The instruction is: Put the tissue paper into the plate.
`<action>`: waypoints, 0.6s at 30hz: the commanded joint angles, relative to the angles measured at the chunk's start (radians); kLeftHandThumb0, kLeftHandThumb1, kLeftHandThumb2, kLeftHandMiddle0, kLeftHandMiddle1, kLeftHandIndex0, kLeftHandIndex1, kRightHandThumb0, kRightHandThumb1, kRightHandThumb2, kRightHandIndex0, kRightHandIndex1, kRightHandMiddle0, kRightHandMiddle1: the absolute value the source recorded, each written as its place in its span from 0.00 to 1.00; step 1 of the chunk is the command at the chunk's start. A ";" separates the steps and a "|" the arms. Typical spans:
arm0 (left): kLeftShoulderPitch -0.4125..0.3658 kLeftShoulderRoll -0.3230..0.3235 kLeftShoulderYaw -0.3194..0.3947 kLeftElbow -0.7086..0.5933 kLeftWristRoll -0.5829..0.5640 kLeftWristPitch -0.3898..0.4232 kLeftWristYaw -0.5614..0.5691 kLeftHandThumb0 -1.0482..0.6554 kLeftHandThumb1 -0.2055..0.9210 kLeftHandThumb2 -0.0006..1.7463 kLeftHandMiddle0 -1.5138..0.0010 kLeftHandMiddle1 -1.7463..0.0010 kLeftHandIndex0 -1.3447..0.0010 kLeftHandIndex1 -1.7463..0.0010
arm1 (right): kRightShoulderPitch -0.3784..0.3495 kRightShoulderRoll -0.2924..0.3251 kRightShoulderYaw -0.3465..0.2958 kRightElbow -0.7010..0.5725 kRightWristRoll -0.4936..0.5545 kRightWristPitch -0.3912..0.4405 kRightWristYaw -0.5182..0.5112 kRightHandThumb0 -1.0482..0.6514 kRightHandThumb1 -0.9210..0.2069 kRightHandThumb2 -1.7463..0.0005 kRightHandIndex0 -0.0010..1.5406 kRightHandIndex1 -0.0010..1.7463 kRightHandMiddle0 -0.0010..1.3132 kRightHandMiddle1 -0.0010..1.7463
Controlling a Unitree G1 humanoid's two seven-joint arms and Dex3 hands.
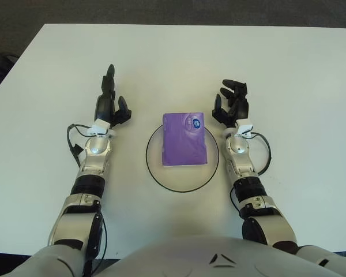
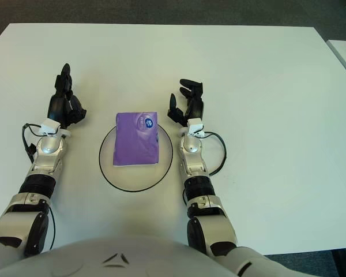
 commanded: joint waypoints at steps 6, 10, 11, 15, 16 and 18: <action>0.121 -0.002 0.004 -0.048 0.022 0.081 -0.002 0.13 1.00 0.58 0.89 0.97 1.00 0.76 | 0.138 0.003 -0.014 0.078 0.012 0.085 -0.005 0.41 0.22 0.50 0.26 0.53 0.08 0.70; 0.161 -0.007 0.005 -0.098 0.019 0.105 -0.009 0.16 1.00 0.57 0.88 0.97 1.00 0.76 | 0.140 0.004 -0.013 0.075 0.010 0.085 -0.009 0.41 0.23 0.50 0.26 0.54 0.08 0.70; 0.172 -0.010 0.007 -0.107 0.016 0.106 -0.010 0.16 1.00 0.56 0.88 0.97 1.00 0.76 | 0.140 0.004 -0.012 0.073 0.010 0.084 -0.009 0.41 0.23 0.50 0.26 0.54 0.09 0.71; 0.191 -0.020 0.014 -0.106 0.011 0.091 -0.004 0.17 1.00 0.55 0.87 0.97 1.00 0.76 | 0.144 0.005 -0.010 0.065 0.009 0.086 -0.008 0.42 0.24 0.49 0.25 0.55 0.08 0.71; 0.194 -0.023 0.016 -0.100 0.010 0.082 -0.002 0.18 1.00 0.54 0.87 0.97 1.00 0.76 | 0.145 0.005 -0.009 0.063 0.009 0.086 -0.008 0.42 0.24 0.49 0.25 0.55 0.08 0.71; 0.201 -0.030 0.019 -0.085 0.009 0.058 0.001 0.18 1.00 0.53 0.86 0.97 1.00 0.76 | 0.148 0.005 -0.007 0.061 0.009 0.087 -0.007 0.42 0.24 0.49 0.24 0.55 0.08 0.71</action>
